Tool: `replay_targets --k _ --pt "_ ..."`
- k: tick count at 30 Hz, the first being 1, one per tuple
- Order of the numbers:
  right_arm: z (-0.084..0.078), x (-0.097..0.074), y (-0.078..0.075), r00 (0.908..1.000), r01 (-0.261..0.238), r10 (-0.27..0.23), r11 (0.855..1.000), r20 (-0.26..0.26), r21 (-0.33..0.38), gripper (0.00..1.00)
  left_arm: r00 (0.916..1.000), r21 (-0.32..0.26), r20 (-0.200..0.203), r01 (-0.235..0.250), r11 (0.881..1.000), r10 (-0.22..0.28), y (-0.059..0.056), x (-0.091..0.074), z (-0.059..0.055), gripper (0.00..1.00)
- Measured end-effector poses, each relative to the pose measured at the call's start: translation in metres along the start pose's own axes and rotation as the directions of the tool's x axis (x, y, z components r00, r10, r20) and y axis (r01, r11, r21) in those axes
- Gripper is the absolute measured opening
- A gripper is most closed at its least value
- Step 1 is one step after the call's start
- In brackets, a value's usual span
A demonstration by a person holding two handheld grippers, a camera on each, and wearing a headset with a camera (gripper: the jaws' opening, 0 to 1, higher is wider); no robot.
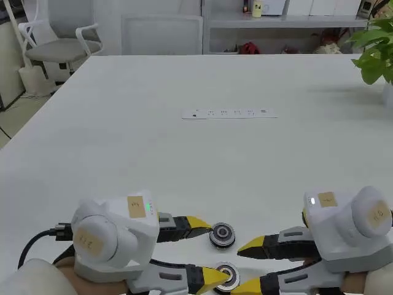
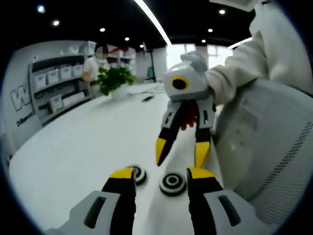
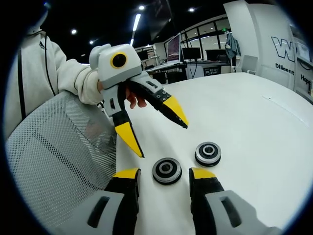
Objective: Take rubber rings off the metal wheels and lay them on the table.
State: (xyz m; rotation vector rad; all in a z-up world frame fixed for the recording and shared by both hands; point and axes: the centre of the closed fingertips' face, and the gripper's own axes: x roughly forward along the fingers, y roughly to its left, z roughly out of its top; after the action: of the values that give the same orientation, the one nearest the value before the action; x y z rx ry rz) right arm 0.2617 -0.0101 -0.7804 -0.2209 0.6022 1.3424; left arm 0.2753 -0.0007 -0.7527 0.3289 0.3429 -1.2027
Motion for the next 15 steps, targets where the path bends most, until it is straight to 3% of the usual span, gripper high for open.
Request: replay_targets --k 4,8,15 --pt "-0.006 0.002 0.001 0.9998 -0.003 0.003 1.000 -0.017 0.001 0.34 1.0000 -0.034 0.005 0.000 0.999 0.000 0.000 0.003 -0.002 0.41" --pt "-0.008 0.003 0.001 0.9999 -0.004 0.004 1.000 -0.015 -0.015 0.29 0.9999 -0.012 -0.003 0.016 1.000 -0.016 -0.004 0.006 -0.005 0.37" --pt "-0.012 0.005 -0.001 0.9998 0.000 0.000 1.000 -0.022 -0.011 0.26 0.9997 -0.034 0.003 0.025 0.999 -0.025 -0.007 0.013 -0.009 0.33"
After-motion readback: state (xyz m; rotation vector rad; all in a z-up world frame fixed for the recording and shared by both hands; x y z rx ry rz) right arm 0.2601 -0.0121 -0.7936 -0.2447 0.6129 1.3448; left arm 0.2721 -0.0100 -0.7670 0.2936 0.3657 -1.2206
